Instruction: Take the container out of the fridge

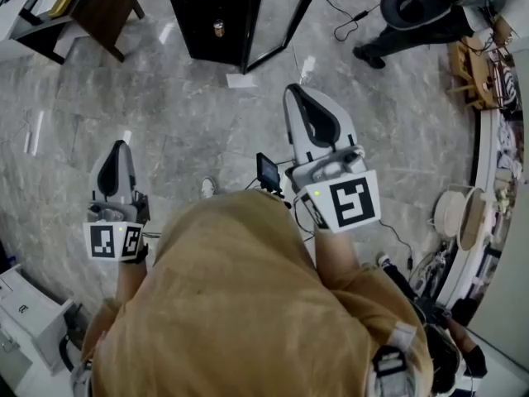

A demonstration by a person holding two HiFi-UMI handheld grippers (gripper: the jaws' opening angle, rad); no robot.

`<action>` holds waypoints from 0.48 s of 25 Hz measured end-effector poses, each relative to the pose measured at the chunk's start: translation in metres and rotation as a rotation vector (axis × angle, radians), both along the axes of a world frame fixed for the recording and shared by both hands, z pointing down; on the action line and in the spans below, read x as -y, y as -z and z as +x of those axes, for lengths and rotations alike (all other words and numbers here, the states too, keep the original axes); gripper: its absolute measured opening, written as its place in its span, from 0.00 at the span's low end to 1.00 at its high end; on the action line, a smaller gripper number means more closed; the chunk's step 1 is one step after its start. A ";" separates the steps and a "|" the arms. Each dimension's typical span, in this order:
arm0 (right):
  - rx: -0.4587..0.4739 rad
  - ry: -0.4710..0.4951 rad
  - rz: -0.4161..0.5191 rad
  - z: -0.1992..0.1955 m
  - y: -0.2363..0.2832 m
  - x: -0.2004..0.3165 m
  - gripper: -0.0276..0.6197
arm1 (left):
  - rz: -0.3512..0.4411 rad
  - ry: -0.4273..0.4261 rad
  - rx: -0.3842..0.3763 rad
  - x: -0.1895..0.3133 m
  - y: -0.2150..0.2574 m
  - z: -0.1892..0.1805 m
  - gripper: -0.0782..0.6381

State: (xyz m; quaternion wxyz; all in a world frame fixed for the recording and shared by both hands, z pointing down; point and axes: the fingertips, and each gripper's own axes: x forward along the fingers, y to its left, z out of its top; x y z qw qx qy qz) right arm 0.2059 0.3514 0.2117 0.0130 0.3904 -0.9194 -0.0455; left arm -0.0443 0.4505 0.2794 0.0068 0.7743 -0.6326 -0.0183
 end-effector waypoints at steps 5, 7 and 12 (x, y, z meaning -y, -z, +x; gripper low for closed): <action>0.032 -0.006 -0.013 -0.012 -0.002 0.010 0.04 | -0.013 -0.011 -0.015 0.011 -0.009 -0.013 0.11; 0.014 -0.009 -0.014 -0.022 -0.003 0.013 0.04 | -0.022 -0.021 -0.021 0.017 -0.013 -0.021 0.11; -0.012 -0.025 -0.009 -0.051 -0.004 0.014 0.04 | -0.028 -0.058 -0.038 0.026 -0.021 -0.044 0.11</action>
